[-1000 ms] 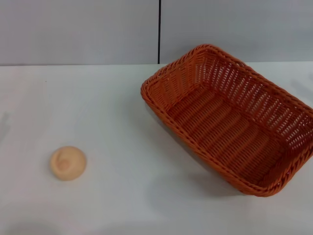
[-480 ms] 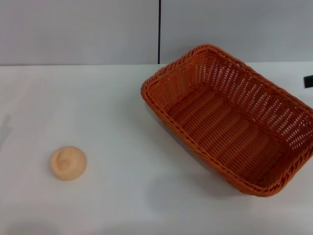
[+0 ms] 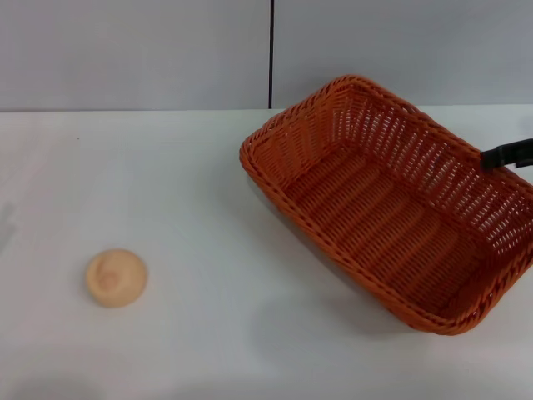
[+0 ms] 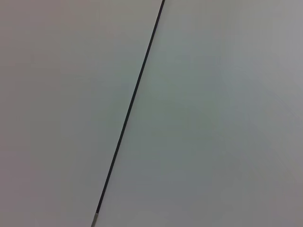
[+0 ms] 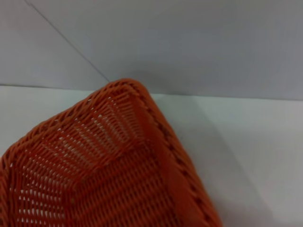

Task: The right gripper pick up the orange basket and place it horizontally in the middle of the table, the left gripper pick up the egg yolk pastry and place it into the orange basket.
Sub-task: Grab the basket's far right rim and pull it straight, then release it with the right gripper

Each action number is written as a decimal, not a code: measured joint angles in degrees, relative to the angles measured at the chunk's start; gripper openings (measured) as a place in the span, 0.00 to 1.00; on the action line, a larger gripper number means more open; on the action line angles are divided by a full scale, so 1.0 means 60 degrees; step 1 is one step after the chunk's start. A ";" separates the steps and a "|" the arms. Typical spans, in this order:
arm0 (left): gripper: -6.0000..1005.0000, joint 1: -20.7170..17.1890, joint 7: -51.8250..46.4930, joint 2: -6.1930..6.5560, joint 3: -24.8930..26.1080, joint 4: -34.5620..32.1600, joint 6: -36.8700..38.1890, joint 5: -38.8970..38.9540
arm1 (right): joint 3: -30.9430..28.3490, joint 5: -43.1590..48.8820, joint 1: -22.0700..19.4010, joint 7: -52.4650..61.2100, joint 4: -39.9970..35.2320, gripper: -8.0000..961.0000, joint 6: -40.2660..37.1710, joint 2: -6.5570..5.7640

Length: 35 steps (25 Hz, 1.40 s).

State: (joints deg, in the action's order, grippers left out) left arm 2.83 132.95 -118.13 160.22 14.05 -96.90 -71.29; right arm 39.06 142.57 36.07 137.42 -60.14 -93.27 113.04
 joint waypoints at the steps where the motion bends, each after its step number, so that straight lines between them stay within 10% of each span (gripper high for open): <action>1: 0.84 -0.0001 -0.0004 0.0000 0.0000 0.0001 -0.0005 0.0001 | 0.0019 -0.0053 0.0033 -0.0133 0.0281 0.77 0.0163 0.0022; 22: 0.84 0.0055 -0.0052 0.0016 0.0001 0.0028 -0.0141 0.0002 | 0.0343 -0.0168 0.0166 -0.1030 0.1389 0.75 0.1976 0.0468; 35: 0.84 0.0086 -0.0078 0.0015 0.0009 0.0090 -0.0154 0.0002 | 0.0536 -0.0181 0.0370 -0.1477 0.1498 0.19 0.2146 0.0509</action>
State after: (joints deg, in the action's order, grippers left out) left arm 3.35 132.48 -118.04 160.27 14.59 -97.83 -71.28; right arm 42.28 141.48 38.29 128.56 -51.15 -80.40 116.10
